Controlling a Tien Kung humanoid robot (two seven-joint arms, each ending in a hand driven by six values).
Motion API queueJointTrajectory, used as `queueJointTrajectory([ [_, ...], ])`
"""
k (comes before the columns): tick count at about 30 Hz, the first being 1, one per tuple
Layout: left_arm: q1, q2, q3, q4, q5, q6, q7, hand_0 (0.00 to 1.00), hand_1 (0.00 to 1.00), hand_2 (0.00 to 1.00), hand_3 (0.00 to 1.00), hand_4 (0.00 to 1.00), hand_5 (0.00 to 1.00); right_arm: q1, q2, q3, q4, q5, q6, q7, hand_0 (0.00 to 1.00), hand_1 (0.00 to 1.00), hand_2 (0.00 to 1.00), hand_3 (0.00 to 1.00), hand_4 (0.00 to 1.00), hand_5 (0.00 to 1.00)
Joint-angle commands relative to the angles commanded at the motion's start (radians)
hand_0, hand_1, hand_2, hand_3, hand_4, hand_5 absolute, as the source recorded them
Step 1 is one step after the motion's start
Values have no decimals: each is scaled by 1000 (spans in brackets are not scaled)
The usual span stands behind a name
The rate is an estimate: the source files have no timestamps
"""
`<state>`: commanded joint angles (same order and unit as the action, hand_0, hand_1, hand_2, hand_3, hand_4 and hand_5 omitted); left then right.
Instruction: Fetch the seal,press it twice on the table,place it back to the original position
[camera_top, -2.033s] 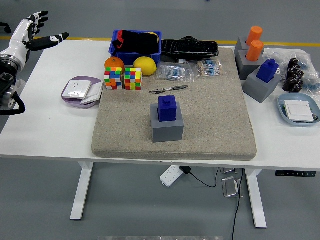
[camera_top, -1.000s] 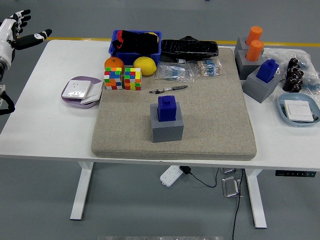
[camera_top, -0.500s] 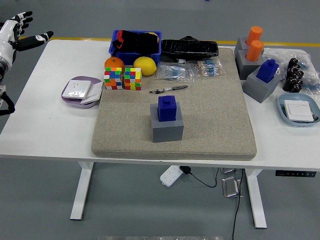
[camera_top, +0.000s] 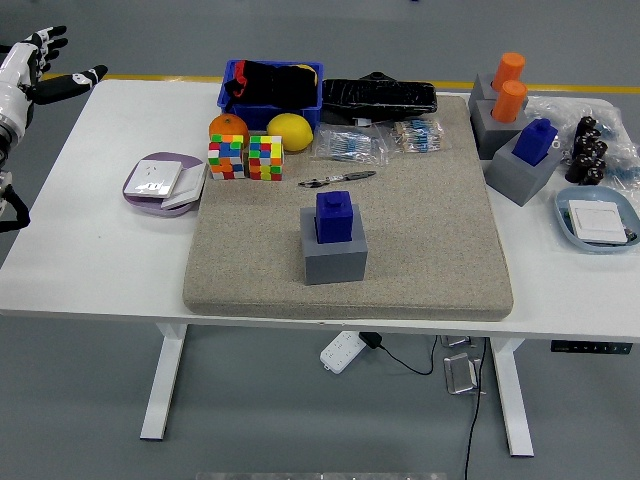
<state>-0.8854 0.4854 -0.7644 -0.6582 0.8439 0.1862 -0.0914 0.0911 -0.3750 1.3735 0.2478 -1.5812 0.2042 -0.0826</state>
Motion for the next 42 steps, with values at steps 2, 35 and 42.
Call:
queueJointTrajectory([
  [2,0,0,2,0,0,-1,2,998,977,916,947,821,188,0,0,1,0,1,0,0,802,709,703,663,772,557],
  [35,-11,-1,1,-10,1,-4,6,998,974,904,944,815,181,4,-1,10,1,-1,3,0,802,709,703,661,768,556],
  [42,-14,0,0,-11,3,1,3,997,970,898,944,811,179,5,-2,10,2,-1,4,0,802,709,703,661,768,556],
])
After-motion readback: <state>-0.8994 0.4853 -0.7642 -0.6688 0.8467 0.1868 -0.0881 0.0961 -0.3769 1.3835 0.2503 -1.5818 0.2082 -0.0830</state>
